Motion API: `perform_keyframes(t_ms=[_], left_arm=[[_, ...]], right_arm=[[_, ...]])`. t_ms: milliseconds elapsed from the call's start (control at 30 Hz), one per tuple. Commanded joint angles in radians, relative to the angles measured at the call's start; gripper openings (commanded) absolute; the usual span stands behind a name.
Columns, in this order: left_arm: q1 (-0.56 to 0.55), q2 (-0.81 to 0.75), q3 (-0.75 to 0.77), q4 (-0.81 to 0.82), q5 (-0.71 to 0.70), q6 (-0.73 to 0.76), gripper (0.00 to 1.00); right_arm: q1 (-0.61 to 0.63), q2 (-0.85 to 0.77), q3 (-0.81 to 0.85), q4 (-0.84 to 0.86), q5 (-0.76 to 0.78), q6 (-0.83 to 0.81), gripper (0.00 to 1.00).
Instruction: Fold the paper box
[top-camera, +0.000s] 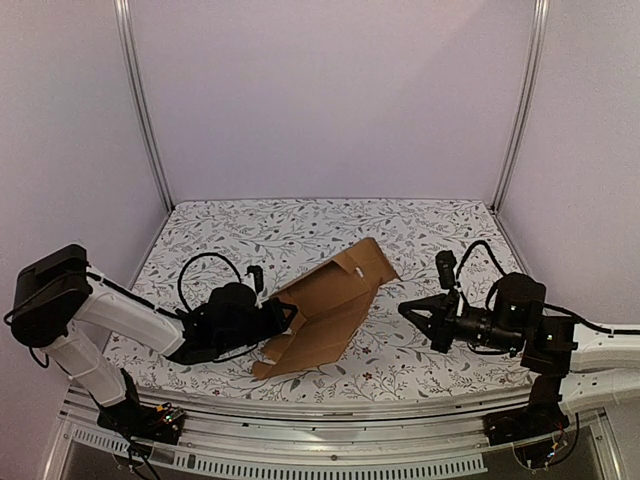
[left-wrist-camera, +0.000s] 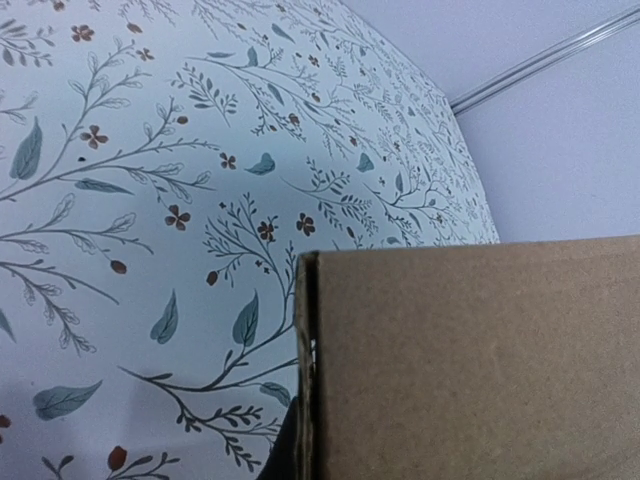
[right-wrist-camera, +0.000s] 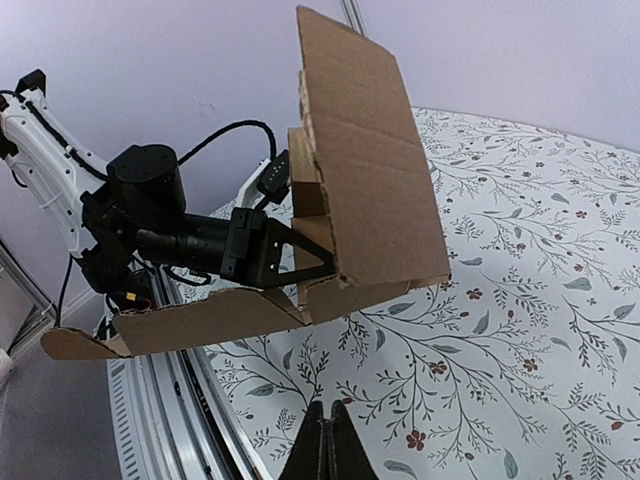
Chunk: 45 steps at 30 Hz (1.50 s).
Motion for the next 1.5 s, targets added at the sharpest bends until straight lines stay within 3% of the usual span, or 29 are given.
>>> perform_keyframes(t_ms=[0, 300, 900, 1033, 1467], left_arm=[[0.014, -0.031, -0.007, 0.057, 0.056, -0.046, 0.0], [0.014, -0.065, -0.005, 0.07, 0.094, -0.068, 0.0], [0.014, -0.142, -0.031, 0.063, 0.113, -0.038, 0.0], [0.014, -0.149, -0.021, 0.04, 0.11, -0.017, 0.0], [0.014, -0.192, 0.022, -0.074, 0.083, 0.1, 0.0]], right_arm=[[0.004, 0.054, -0.006, 0.172, 0.018, 0.036, 0.0], [0.018, 0.223, 0.099, 0.356, -0.004, 0.045, 0.0], [0.051, 0.367, 0.215, 0.375, 0.018, 0.009, 0.0], [0.061, 0.398, 0.236, 0.332, 0.022, 0.007, 0.0], [0.096, 0.41, 0.275, -0.045, 0.098, -0.095, 0.0]])
